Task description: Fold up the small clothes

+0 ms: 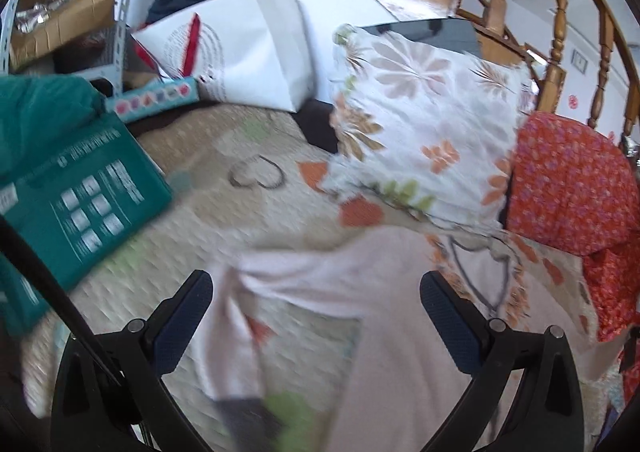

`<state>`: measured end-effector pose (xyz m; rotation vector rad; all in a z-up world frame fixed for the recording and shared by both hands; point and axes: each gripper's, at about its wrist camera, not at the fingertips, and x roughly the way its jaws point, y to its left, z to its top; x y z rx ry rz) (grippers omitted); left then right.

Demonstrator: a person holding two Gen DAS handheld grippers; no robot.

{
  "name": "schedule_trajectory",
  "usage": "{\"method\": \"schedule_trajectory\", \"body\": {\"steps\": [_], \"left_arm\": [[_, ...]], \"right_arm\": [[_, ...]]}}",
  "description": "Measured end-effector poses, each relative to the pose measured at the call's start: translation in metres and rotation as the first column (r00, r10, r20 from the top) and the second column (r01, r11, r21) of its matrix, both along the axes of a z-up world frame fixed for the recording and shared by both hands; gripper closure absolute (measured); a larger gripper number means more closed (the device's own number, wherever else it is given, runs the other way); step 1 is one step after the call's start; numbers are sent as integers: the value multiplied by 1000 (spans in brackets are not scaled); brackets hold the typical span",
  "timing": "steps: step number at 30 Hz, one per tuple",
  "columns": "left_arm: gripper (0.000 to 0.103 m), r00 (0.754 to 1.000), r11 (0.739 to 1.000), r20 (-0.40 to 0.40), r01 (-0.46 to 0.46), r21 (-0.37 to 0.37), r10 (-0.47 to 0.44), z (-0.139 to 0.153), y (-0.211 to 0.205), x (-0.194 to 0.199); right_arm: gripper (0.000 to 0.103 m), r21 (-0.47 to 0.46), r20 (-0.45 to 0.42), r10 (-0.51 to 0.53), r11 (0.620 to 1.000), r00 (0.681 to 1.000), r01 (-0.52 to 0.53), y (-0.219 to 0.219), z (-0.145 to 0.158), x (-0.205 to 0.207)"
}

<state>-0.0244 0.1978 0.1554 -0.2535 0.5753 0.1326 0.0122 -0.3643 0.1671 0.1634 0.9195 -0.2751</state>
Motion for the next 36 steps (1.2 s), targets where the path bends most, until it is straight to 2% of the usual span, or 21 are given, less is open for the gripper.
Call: {"method": "schedule_trajectory", "body": {"steps": [2,5,9,10,12,14,16,17,18,19,20,21,22,23,24,27,30,33,36], "left_arm": [[0,999,999,18,-41,0,41,4,20,-1],[0,994,994,21,-102,-36,103,1,47,-9],[0,988,986,7,-151,-67,152,-1,73,-16],[0,987,984,4,-159,-77,160,-1,77,-17],[0,986,982,-3,-164,-93,165,-3,84,-20],[0,985,981,-2,-172,-94,173,-3,88,-23],[0,984,980,-2,-176,-94,177,-3,92,-25],[0,984,979,-8,-177,-96,177,-4,94,-26],[0,984,978,-17,-180,-106,179,-6,96,-26],[0,983,976,-25,-184,-118,182,-7,97,-26],[0,981,971,-38,-192,-139,189,-10,100,-26],[0,980,968,-46,-197,-156,192,-11,101,-27],[0,979,962,-56,-202,-183,195,-13,103,-27],[0,979,956,-60,-203,-213,195,-14,104,-28],[0,979,952,-58,-203,-231,195,-14,104,-28],[0,979,954,-47,-202,-220,197,-11,98,-26],[0,978,963,-43,-208,-173,203,-9,93,-24],[0,970,958,-63,-243,-151,236,-13,101,-24],[0,954,941,-76,-299,-158,290,-16,115,-27]], "right_arm": [[97,42,-1,118,992,993,-118,62,-2,29],[97,93,-18,297,951,955,-294,167,-14,69],[96,144,-54,504,858,862,-493,303,-55,111],[95,175,-57,562,820,825,-546,331,-67,121],[92,179,-74,620,779,781,-601,366,-81,130],[89,177,-19,627,769,779,-614,378,-74,129],[62,208,85,601,769,795,-604,373,-59,123],[37,199,134,577,781,805,-593,365,-51,117],[31,170,150,561,797,814,-580,361,-46,117],[31,140,146,550,811,822,-568,354,-44,114],[31,108,110,542,827,833,-552,346,-45,111],[36,82,42,536,839,843,-537,339,-52,111],[46,72,-7,534,843,845,-532,335,-60,108],[66,77,-40,538,842,842,-534,331,-68,105],[72,90,-81,547,836,833,-541,327,-81,103],[72,77,-145,555,832,819,-550,327,-111,102],[72,106,-156,563,826,812,-553,339,-134,112],[71,119,-189,576,817,795,-564,363,-152,128],[70,35,-184,589,804,787,-594,388,-152,134]]}}
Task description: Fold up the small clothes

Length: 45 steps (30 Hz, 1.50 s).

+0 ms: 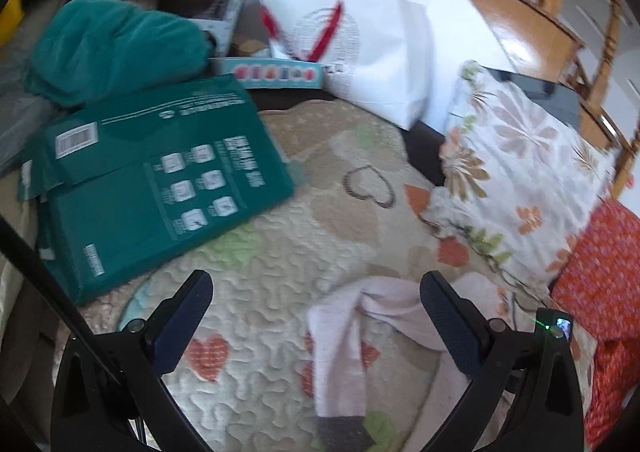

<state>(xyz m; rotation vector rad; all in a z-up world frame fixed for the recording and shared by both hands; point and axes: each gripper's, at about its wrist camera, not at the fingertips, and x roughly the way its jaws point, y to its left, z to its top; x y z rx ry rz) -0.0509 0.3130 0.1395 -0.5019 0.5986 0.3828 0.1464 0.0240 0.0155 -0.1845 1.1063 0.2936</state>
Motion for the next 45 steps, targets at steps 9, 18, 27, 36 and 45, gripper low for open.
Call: {"method": "schedule_trajectory", "body": {"steps": [9,18,27,36,45], "left_arm": [[0,990,988,3,-142,-58,142,-2,41,-18],[0,990,988,-6,-143,-54,143,-4,38,-18],[0,995,994,-21,-103,-43,103,-7,18,-9],[0,999,999,-40,28,15,-28,-5,-39,17],[0,987,990,-77,141,13,-139,-11,-89,47]], "right_arm": [[59,371,-18,315,883,949,-286,52,44,-90],[75,286,-50,411,879,910,-381,107,0,-150],[95,375,148,244,883,958,-283,-24,132,-140],[90,167,112,-290,948,950,270,-288,135,-110],[69,212,93,-301,937,949,277,-281,107,-84]]}}
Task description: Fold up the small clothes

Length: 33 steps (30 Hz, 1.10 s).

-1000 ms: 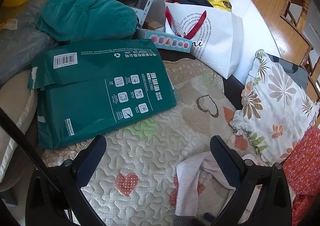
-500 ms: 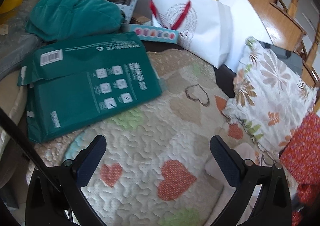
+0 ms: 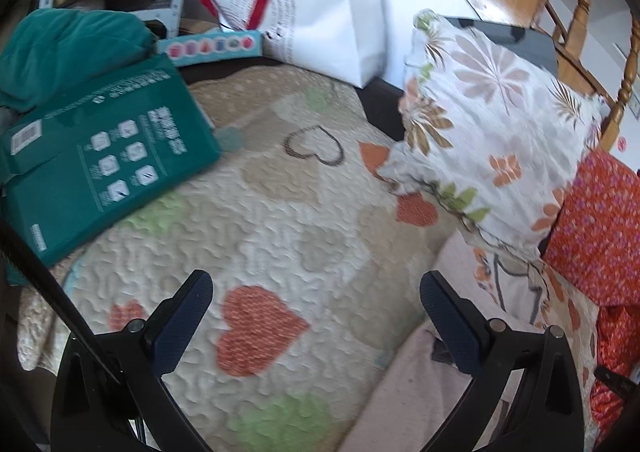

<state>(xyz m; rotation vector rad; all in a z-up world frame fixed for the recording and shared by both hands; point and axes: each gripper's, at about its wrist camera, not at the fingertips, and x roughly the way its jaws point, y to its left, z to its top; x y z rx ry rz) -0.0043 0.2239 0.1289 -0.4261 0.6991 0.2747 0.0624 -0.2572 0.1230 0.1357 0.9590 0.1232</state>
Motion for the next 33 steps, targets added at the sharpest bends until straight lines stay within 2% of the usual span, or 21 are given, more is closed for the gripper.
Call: {"method": "schedule_trajectory", "body": {"steps": [3,6,11,13,14,15,16,17,20,22,23,26,28,29,30,32,33], "left_arm": [[0,1000,1000,-15,24,-3,-24,-3,-8,8],[0,999,999,-25,47,4,-46,-4,-14,14],[0,999,999,-20,35,1,-35,-2,-6,17],[0,999,1000,-23,23,-9,-23,-3,1,18],[0,999,1000,-30,18,-19,-18,-5,6,18],[0,999,1000,-34,15,-27,-16,-7,9,18],[0,999,999,-41,11,-34,-12,-9,13,19],[0,999,999,-49,5,-36,-7,-11,16,20],[0,997,999,-72,-9,-33,7,-17,24,21],[0,997,999,-76,-19,-31,17,-18,28,22],[0,997,999,-76,-23,-36,20,-18,29,21],[0,998,999,-65,-25,-42,22,-15,31,19],[0,998,999,-54,-22,-41,20,-13,31,16],[0,999,999,-51,-20,-43,18,-12,30,14],[0,999,999,-49,-20,-47,18,-11,31,13],[0,999,998,-50,-21,-64,18,-11,31,12],[0,999,996,-47,-23,-81,20,-11,31,11]], "right_arm": [[62,6,-3,131,991,991,-131,66,-10,27],[56,14,-17,219,976,975,-219,129,-26,63],[56,87,-53,317,946,947,-311,230,-52,124],[57,51,-87,323,946,942,-319,259,-64,144],[59,13,-115,307,951,945,-308,271,-73,155],[80,-18,-151,296,953,943,-302,284,-85,167],[93,-26,-199,296,951,934,-307,295,-99,178],[100,-33,-229,291,951,929,-307,303,-109,186],[101,-28,-182,318,944,930,-329,327,-106,200],[101,44,-179,364,931,914,-362,338,-105,207],[101,72,-182,385,923,905,-378,342,-104,206],[100,103,-120,394,918,911,-383,342,-84,182],[95,116,-108,398,915,911,-386,334,-72,155],[84,83,-106,403,915,909,-396,331,-67,139],[65,54,-112,408,913,906,-404,329,-65,131],[47,-3,-121,414,909,902,-418,329,-65,112],[46,-8,-129,416,907,900,-421,326,-67,107]]}}
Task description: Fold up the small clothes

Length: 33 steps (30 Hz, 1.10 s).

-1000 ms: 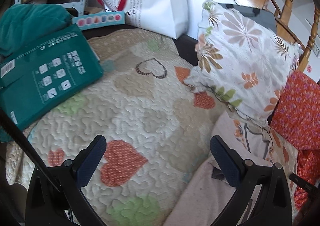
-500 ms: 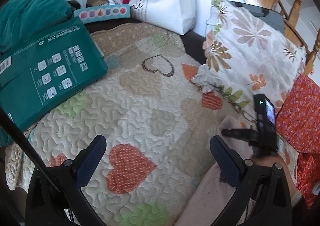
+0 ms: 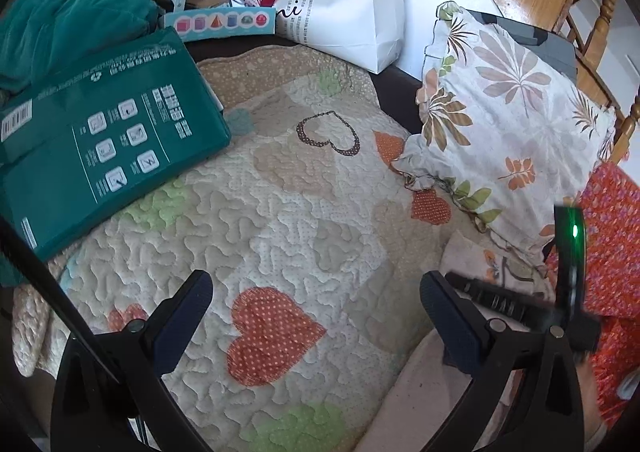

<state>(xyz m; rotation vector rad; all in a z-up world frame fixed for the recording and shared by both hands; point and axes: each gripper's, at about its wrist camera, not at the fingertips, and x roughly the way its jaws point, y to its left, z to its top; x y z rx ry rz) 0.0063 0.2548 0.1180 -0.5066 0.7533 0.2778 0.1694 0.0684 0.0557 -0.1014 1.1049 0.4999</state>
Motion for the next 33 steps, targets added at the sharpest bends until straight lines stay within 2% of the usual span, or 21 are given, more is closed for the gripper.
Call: {"method": "schedule_trajectory", "body": {"steps": [2,3,4,5,10,11,14,15,17,20,22,23,24,26,30,33], "left_arm": [[0,1000,1000,6,-7,-7,7,1,-2,-2],[0,1000,1000,7,-7,-6,7,1,-3,-2],[0,1000,1000,6,-4,-4,4,1,-3,-2],[0,1000,1000,5,1,-4,-1,1,-3,-3],[0,1000,1000,11,-1,-7,1,3,1,-4],[0,1000,1000,10,-8,-10,8,3,3,-4],[0,1000,1000,6,-21,-20,21,1,7,-4],[0,1000,1000,0,-23,-15,23,-1,7,-3],[0,1000,1000,-15,-27,-6,27,-3,9,-2],[0,999,999,-14,-42,3,42,-3,13,-4],[0,999,999,-12,-44,2,44,-3,15,-5],[0,999,999,-13,-42,0,42,-4,15,-5],[0,999,999,-14,-41,-3,41,-4,15,-6],[0,1000,1000,-14,-26,-11,26,-5,11,-8],[0,1000,1000,-18,17,21,-17,-5,-4,-12],[0,999,998,-18,49,51,-48,-6,-17,-14]], "right_arm": [[46,-48,-12,5,999,1000,-6,2,-12,-2],[47,-102,-20,1,995,1000,-4,4,-23,1],[56,-145,-36,-4,989,999,-1,8,-32,3],[89,-192,-51,-18,981,999,8,7,-42,4],[93,-144,-32,-52,989,998,47,13,-37,4],[97,-124,-37,-50,991,998,45,17,-37,5],[101,8,-104,-13,1000,994,14,32,-45,9],[101,23,-126,-11,1000,992,14,38,-50,9],[101,1,-96,-41,999,995,41,41,-46,6],[96,-4,-27,-84,996,996,84,26,-19,-11],[75,-22,36,-87,996,996,88,3,2,-27],[51,-25,56,-86,996,995,87,-9,8,-34],[42,-31,86,-91,995,992,94,-27,14,-44],[42,-66,111,-107,991,988,115,-64,15,-61],[42,-190,88,-187,961,978,201,-125,18,-96],[42,-160,64,-228,959,971,236,-157,32,-139]]}}
